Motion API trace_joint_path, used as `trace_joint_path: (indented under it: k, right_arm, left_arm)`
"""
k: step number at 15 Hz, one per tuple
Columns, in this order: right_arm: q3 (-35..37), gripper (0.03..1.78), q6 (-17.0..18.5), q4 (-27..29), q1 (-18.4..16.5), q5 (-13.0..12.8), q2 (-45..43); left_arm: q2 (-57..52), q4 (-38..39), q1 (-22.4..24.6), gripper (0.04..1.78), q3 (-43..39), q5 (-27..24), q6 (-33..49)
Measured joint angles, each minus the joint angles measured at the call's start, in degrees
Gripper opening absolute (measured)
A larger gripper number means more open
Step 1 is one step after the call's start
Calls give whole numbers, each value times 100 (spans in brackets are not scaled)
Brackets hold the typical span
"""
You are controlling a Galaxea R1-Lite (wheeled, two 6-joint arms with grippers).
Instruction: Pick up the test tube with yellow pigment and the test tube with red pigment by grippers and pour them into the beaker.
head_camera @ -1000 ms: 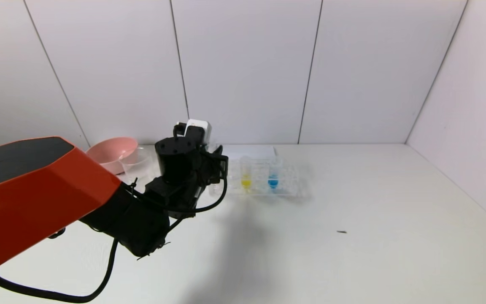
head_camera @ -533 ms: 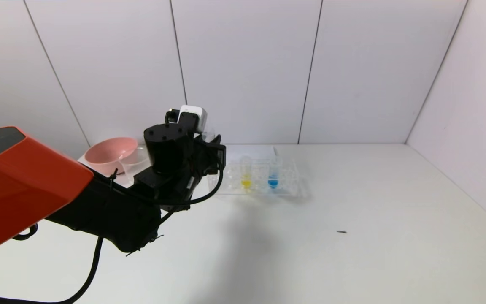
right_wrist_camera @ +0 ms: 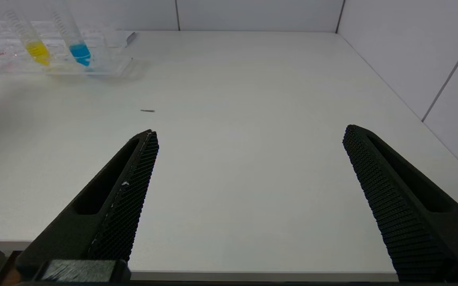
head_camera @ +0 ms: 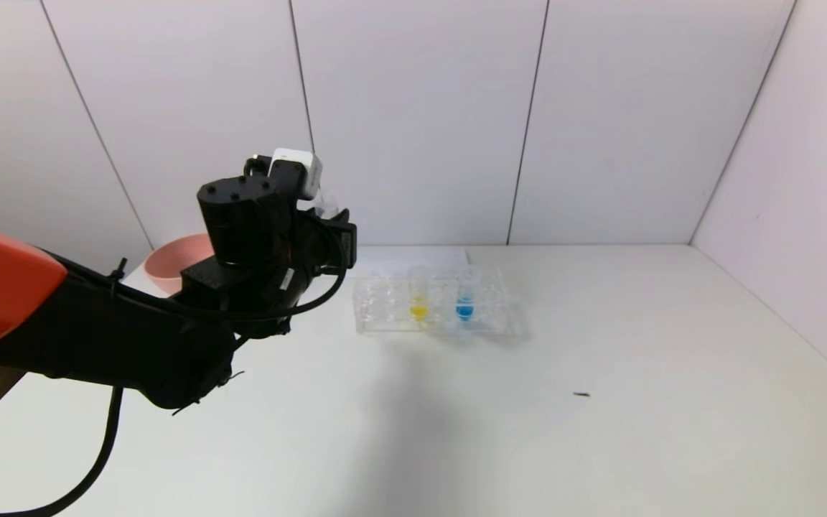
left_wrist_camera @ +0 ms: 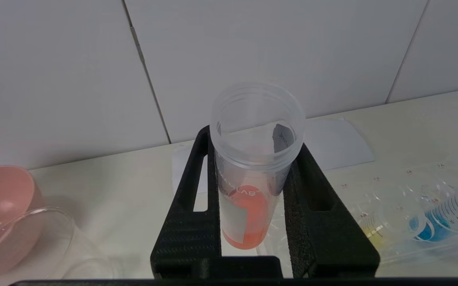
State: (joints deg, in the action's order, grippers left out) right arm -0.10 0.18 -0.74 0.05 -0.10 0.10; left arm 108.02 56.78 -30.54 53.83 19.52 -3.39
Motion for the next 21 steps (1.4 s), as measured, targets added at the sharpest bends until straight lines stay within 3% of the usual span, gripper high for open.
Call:
trace_joint_path:
  k: [8, 21]
  right_arm:
    - [0, 170, -2, 0, 5, 0, 0]
    - [0, 170, 0, 0, 0, 0, 0]
  left_arm:
    - [-468, -572, 679, 46, 201, -41, 55]
    - [-1006, -1627, 2291, 46, 107, -1125, 168]
